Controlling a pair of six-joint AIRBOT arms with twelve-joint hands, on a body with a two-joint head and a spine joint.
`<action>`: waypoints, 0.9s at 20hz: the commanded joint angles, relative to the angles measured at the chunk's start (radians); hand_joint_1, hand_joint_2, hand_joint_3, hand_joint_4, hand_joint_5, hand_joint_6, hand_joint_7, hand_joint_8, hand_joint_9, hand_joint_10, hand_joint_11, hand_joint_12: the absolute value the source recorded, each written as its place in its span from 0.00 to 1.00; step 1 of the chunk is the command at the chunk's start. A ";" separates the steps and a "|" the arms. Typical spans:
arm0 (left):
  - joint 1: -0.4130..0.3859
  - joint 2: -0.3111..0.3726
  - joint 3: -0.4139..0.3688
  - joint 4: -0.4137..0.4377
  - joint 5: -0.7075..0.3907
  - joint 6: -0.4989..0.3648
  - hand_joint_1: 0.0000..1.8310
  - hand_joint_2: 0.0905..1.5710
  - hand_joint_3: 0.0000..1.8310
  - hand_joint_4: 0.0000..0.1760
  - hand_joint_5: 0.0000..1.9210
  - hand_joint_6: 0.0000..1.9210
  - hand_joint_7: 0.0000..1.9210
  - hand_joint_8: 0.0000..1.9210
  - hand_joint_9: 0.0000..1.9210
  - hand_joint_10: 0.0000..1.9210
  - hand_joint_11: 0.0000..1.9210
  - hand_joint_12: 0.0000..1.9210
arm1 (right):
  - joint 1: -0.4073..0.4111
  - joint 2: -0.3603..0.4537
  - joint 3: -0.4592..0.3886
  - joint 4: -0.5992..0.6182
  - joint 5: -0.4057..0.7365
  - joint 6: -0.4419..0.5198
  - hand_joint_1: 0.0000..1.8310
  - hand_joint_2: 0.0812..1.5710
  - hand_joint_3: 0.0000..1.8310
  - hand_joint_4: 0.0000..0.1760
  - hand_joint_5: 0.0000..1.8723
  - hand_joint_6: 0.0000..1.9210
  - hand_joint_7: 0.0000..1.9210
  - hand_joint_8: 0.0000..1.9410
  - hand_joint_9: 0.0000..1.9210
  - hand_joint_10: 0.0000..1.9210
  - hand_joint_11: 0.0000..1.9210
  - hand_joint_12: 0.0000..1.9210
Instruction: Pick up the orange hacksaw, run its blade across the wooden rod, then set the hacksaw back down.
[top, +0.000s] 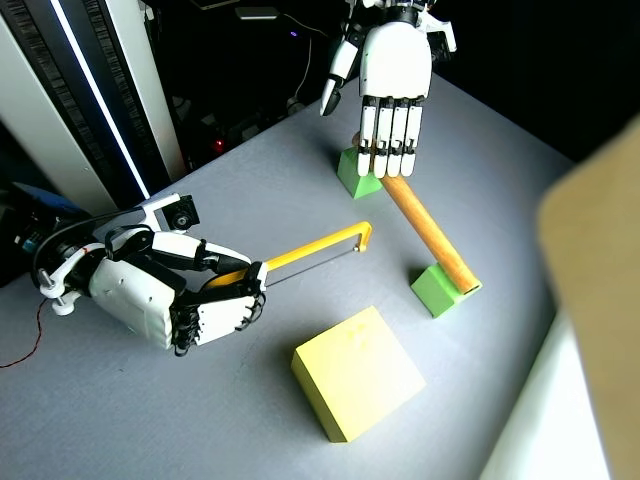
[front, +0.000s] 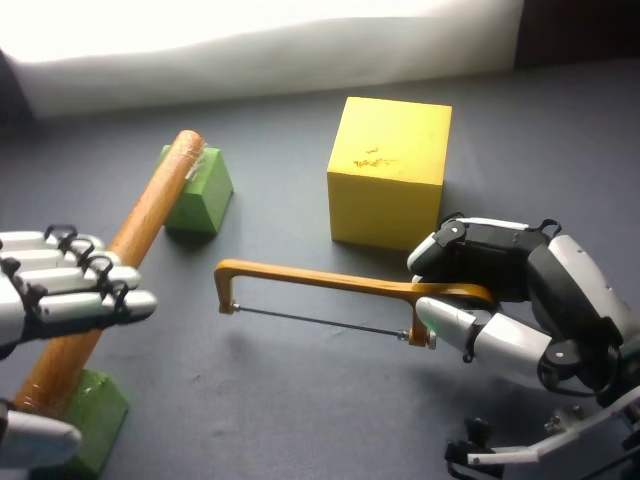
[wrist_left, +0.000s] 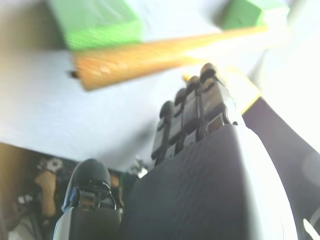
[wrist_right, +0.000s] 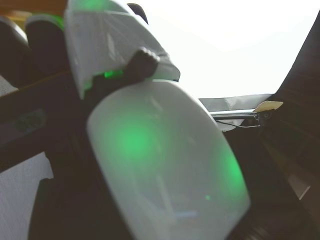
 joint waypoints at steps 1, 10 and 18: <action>-0.011 -0.002 0.016 -0.025 -0.145 0.001 0.00 0.77 0.00 0.00 0.01 0.00 0.00 0.00 0.00 0.00 0.00 0.00 | -0.001 -0.001 0.008 -0.073 0.119 0.028 0.68 0.74 0.00 0.00 0.36 0.68 0.50 0.58 0.49 0.41 0.46 0.59; -0.017 -0.046 0.105 -0.025 -0.519 -0.004 0.00 0.77 0.00 0.00 0.01 0.00 0.00 0.00 0.00 0.00 0.01 0.01 | -0.038 0.008 0.010 -0.148 0.123 0.042 0.41 0.62 0.00 0.00 0.22 0.00 0.16 0.00 0.15 0.00 0.01 0.49; -0.012 -0.057 0.128 -0.010 -0.629 -0.004 0.00 0.78 0.00 0.00 0.01 0.00 0.00 0.00 0.00 0.00 0.00 0.01 | 0.040 0.133 -0.023 -0.305 0.067 0.053 0.20 0.57 0.00 0.00 0.00 0.00 0.01 0.00 0.01 0.00 0.00 0.22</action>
